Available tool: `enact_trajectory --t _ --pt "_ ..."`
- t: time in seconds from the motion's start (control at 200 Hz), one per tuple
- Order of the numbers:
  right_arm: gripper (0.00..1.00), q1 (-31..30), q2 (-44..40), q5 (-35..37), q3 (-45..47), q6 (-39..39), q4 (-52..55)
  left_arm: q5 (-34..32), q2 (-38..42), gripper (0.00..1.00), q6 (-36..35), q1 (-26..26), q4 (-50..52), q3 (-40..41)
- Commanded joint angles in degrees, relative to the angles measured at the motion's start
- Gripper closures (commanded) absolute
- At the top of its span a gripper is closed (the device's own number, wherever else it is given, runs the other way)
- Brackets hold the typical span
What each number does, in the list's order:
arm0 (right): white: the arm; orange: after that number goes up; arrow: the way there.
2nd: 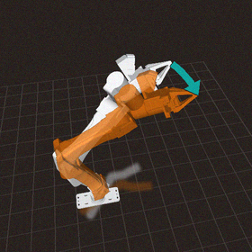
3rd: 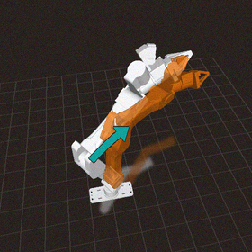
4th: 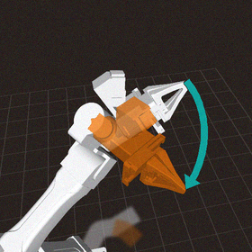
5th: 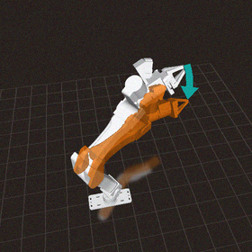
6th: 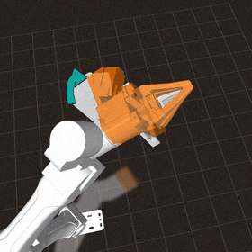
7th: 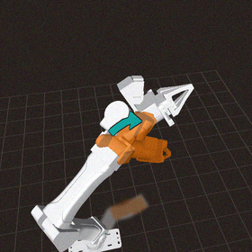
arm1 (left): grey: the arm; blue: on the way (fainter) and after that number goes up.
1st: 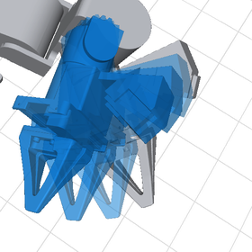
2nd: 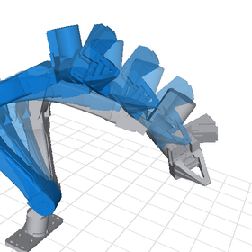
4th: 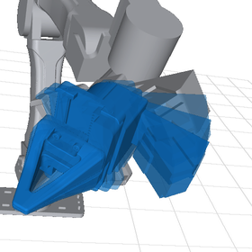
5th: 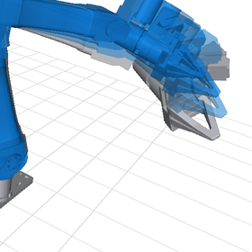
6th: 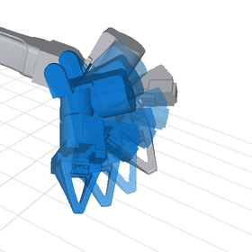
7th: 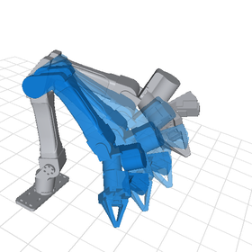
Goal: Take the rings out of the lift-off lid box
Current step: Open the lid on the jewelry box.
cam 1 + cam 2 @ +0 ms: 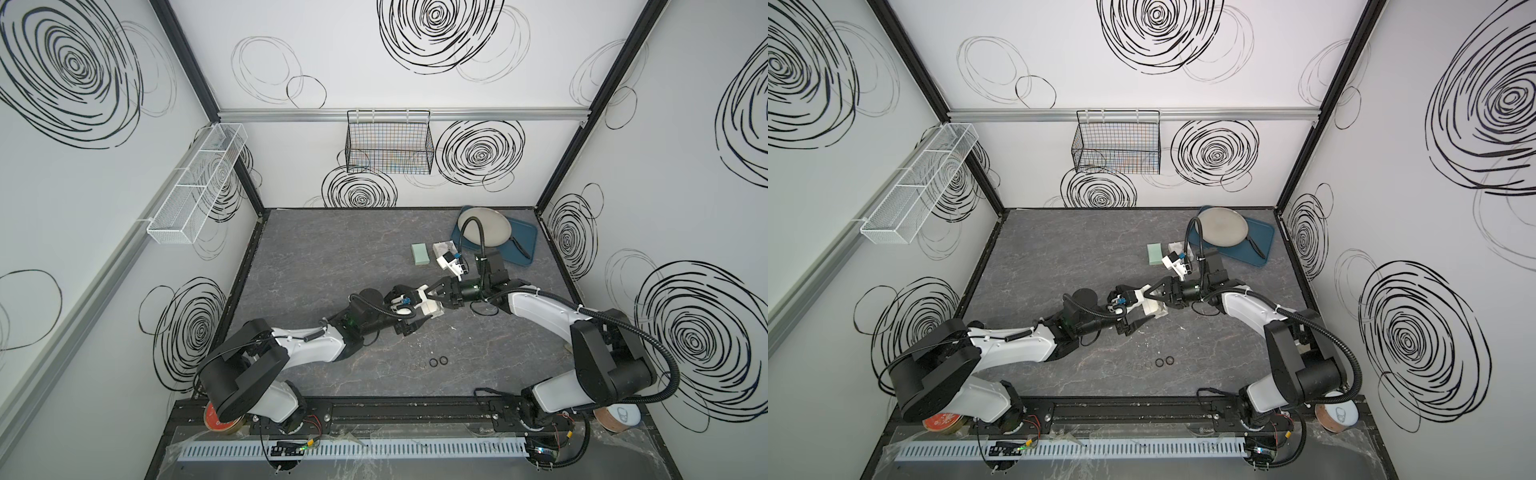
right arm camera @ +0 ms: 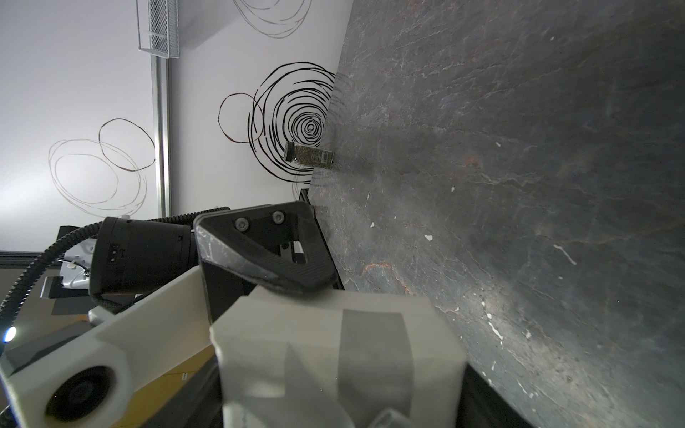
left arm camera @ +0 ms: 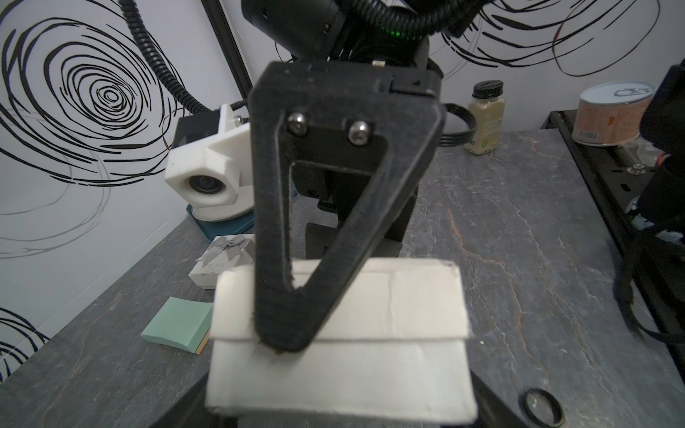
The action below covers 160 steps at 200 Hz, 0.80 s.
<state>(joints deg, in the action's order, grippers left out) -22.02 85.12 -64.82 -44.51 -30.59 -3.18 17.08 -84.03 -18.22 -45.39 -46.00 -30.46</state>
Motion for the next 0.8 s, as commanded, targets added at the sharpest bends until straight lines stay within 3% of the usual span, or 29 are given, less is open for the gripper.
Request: enact_trajectory --t 0.0,0.796 --pt "0.22 -0.30 -0.39 -0.49 -0.93 0.62 0.98 0.06 -0.43 0.21 -0.40 -0.06 -1.46 -1.49" --pt "0.21 1.10 -4.07 -0.57 -0.44 1.58 3.42 -1.52 1.30 0.25 -0.22 0.61 -1.11 -0.13"
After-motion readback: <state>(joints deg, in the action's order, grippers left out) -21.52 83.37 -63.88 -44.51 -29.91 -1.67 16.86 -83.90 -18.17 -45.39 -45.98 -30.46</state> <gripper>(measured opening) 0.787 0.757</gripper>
